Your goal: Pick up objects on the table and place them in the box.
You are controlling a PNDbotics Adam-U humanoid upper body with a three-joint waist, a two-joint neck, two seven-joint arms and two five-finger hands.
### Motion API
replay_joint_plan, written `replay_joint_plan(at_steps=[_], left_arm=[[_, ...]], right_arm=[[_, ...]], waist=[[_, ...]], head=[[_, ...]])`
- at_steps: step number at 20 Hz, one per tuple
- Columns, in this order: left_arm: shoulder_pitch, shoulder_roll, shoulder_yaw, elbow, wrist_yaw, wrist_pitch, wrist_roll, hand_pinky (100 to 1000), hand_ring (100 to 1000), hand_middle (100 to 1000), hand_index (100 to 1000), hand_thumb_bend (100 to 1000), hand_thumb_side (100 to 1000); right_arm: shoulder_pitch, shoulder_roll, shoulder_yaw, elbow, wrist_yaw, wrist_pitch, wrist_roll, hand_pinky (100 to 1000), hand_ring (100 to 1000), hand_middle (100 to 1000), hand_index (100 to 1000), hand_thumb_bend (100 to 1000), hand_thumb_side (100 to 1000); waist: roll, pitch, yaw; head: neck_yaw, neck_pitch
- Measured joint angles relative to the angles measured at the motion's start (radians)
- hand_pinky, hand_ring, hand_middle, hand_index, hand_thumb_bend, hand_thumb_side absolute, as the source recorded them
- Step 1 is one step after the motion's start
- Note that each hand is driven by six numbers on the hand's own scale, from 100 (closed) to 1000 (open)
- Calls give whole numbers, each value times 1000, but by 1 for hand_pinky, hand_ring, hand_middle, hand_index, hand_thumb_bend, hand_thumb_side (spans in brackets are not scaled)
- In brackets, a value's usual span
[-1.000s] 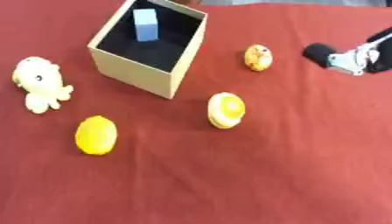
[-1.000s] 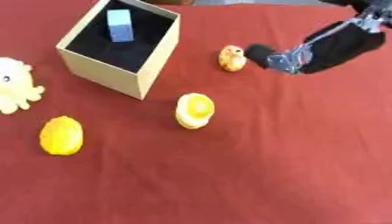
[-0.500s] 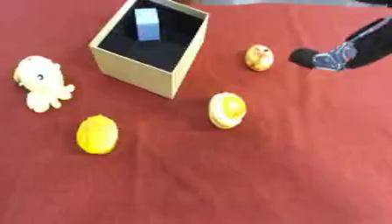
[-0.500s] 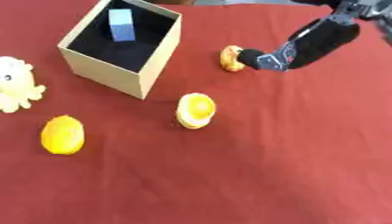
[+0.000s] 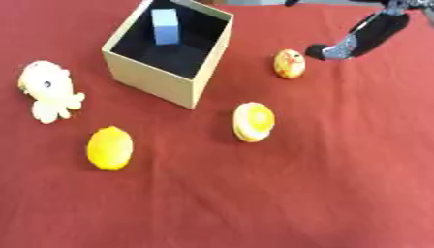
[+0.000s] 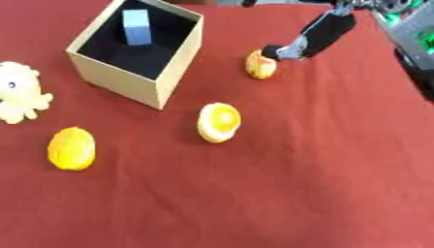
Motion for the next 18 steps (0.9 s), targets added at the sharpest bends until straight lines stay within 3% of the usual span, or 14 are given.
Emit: replay_joint_plan(at_steps=[8, 11, 18], left_arm=[[-3, 0, 0, 0, 2, 1, -2, 772, 765, 804, 900, 332, 692], [-4, -1, 0, 0, 2, 1, -3, 771, 765, 804, 900, 330, 695], [-4, -9, -1, 0, 8, 1, -3, 770, 764, 804, 899, 324, 702]], right_arm=[[-21, 78, -23, 178, 72, -52, -7, 887, 966, 824, 885, 365, 295], [-21, 93, -29, 208, 93, -65, -11, 885, 966, 810, 873, 452, 232], [-30, 116, -44, 251, 184, -81, -34, 870, 944, 777, 845, 500, 186]], waist=[[0, 13, 11], [0, 16, 12], [1, 24, 13]], head=[[-5, 0], [-6, -1], [-9, -1]])
